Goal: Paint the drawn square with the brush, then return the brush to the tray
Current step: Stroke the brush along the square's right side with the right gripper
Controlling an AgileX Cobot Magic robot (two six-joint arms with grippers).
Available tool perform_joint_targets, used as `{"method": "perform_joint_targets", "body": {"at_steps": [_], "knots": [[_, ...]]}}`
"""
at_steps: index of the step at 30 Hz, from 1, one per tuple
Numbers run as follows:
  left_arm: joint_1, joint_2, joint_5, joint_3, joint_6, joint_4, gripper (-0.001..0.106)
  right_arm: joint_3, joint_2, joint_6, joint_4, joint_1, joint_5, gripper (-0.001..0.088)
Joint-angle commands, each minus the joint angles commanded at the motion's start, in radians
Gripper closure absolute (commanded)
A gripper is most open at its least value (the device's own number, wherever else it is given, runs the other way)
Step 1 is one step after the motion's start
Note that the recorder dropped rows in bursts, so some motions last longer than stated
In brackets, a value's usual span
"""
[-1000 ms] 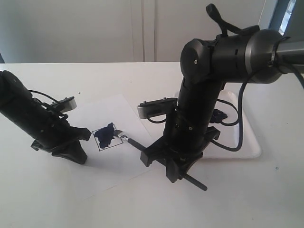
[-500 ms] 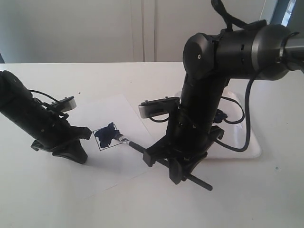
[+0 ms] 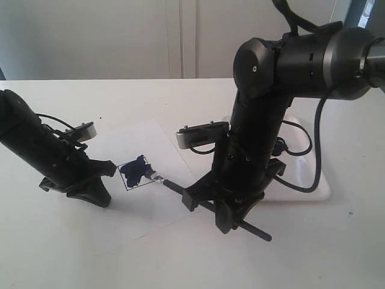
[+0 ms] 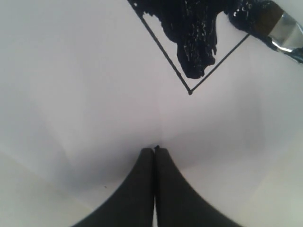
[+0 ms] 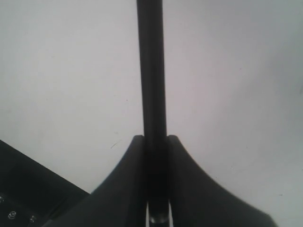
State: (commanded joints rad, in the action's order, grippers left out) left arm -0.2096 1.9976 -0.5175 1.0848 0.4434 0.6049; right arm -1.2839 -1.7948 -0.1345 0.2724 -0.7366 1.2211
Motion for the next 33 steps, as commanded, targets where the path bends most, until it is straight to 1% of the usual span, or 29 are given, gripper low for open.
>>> {"method": "perform_joint_targets", "body": {"at_steps": [12,22,33], "knots": [[0.0,0.0,-0.004,0.0,0.002,0.0,0.105,0.001,0.004,-0.004,0.0,0.0,0.0,0.0868],[0.0,0.0,-0.004,0.0,0.002,0.0,0.105,0.052,0.036,-0.012,0.004,0.0,0.0,0.0868],[0.0,0.0,-0.006,0.0,0.002,0.0,0.105,0.052,0.022,-0.018,0.068,0.0,0.0,0.0868]]}}
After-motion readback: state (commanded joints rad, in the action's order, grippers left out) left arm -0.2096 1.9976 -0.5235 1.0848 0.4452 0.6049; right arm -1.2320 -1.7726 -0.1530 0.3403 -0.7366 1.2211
